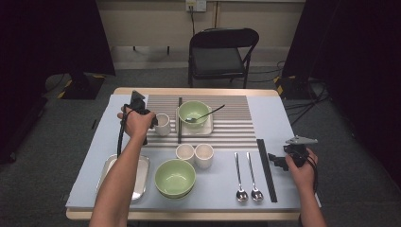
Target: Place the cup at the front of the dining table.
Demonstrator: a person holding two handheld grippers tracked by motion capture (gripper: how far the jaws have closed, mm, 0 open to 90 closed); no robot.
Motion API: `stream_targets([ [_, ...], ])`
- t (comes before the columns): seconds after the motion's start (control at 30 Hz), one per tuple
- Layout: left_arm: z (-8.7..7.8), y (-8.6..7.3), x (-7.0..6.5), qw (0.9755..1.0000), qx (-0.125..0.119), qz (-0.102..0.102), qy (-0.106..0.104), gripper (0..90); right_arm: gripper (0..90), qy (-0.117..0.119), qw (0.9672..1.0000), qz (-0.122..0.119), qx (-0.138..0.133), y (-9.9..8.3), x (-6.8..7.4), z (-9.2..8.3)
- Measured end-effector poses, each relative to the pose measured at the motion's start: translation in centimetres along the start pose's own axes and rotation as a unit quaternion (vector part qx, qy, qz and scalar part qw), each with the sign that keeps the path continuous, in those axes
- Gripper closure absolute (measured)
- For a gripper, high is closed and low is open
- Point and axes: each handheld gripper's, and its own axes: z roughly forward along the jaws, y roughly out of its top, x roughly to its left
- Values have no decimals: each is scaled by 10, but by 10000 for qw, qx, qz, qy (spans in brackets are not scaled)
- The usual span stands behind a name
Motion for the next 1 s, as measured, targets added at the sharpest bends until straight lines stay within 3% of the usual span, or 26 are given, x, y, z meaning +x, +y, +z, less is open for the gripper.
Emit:
stream_targets([
  [0.6,1,0,-1,10000,49,81,-14,700,196,-3,10000,9,6,0,0,0],
  [1.0,2,-1,0,10000,-17,-23,-59,622,197,1,10000,-7,1,0,0,0],
])
